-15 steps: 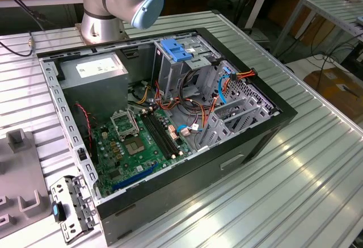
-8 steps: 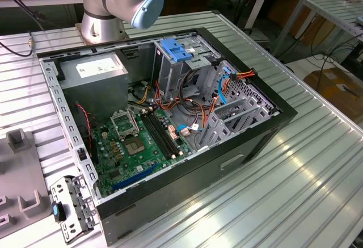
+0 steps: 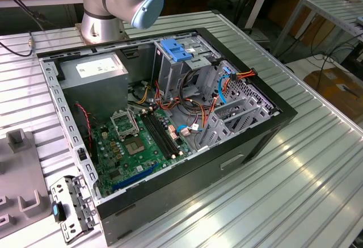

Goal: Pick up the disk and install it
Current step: 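Pick up the disk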

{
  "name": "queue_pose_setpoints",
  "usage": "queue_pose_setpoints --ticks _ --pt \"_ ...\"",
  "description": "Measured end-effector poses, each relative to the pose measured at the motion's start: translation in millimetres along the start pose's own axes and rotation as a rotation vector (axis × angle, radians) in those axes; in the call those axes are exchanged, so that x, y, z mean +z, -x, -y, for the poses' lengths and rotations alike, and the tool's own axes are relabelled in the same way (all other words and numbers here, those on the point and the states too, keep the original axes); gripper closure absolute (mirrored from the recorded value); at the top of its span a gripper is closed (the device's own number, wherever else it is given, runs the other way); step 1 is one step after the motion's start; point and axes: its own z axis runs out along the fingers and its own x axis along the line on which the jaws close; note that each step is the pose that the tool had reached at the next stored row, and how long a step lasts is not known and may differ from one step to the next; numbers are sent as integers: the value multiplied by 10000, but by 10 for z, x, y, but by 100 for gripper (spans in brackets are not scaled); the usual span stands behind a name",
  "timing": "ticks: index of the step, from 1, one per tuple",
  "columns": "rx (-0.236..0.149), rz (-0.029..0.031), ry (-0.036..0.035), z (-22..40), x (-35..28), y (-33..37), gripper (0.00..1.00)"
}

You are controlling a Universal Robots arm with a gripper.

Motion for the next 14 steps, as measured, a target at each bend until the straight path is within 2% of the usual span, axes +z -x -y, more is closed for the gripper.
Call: queue_pose_setpoints --ticks 6,7,8,11,13,14 --pt "-4 -2 -1 0 0 0 89" --pt "-3 -13 -7 0 3 0 89" --pt "-3 -24 -14 0 5 0 82" --pt "-62 -54 -38 1 17 0 81" --pt "-341 -67 -43 1 32 0 81" --pt "-636 -81 -42 2 43 -1 75"
